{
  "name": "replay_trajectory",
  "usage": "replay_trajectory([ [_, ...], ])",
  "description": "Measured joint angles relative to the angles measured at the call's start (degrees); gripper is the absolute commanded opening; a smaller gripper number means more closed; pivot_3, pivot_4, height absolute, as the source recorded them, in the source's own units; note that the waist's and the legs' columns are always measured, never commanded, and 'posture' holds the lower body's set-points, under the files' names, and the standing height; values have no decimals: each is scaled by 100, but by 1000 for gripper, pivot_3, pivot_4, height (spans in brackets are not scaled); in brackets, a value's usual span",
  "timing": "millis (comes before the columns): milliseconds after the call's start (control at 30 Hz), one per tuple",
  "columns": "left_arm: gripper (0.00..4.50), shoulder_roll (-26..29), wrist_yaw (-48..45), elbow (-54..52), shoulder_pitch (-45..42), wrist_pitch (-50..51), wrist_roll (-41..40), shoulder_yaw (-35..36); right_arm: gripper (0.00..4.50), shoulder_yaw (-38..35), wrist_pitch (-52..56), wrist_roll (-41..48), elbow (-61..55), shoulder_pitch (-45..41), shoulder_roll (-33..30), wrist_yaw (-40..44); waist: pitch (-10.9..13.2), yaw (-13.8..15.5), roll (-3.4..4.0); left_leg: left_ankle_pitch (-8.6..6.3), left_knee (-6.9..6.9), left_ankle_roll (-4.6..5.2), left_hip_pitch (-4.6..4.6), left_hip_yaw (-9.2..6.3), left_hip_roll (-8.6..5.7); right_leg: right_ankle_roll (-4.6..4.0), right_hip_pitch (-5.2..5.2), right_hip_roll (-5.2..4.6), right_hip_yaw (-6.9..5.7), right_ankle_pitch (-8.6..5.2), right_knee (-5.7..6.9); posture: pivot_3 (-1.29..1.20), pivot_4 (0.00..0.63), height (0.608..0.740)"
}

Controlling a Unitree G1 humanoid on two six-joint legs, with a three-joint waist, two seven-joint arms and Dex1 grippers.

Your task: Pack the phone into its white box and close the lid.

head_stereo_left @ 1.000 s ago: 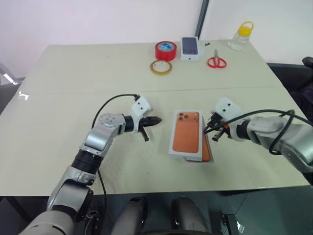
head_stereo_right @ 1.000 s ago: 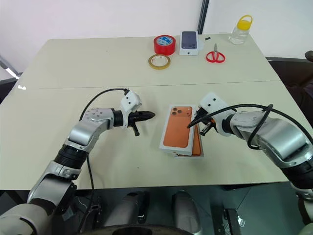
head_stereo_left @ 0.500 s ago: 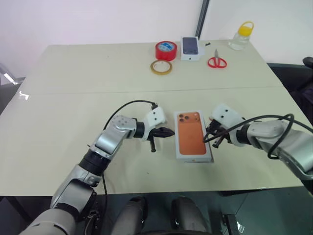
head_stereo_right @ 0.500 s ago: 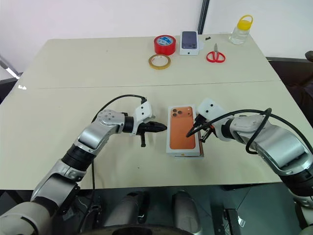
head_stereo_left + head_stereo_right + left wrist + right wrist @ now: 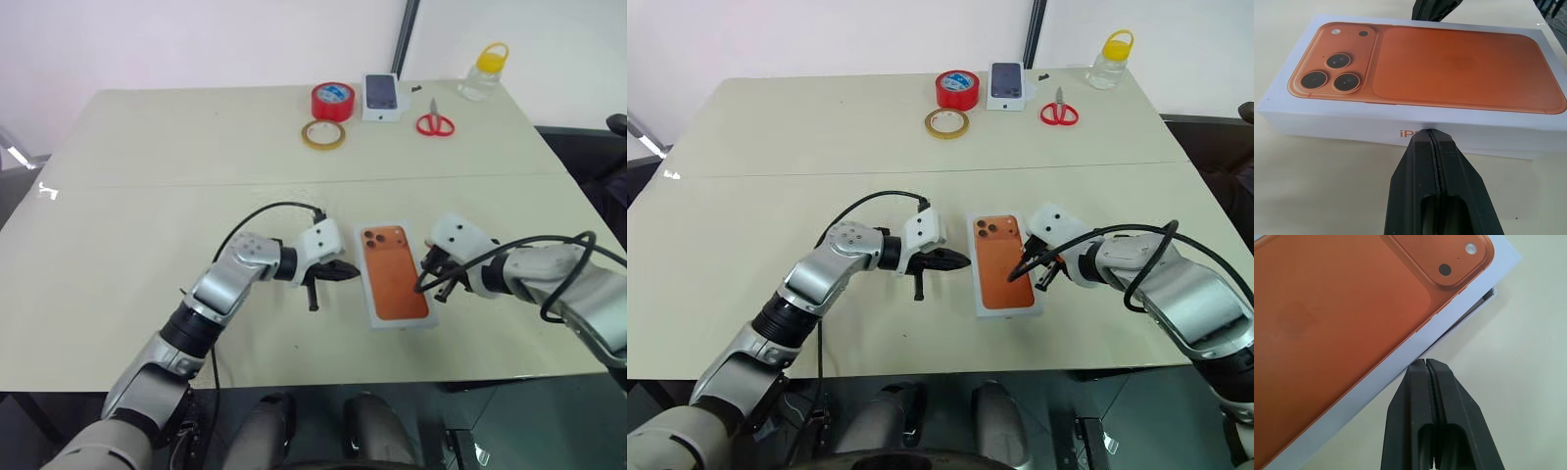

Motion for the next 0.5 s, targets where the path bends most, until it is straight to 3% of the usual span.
replay_trajectory([
  [500, 0, -228, 262, 275, -4, -3, 151, 18, 40, -38, 24, -344, 10, 114, 167, 86, 0, 2, 0, 1, 0, -1, 0, 0, -1, 0, 0, 0, 0, 0, 1, 0, 150, 740],
])
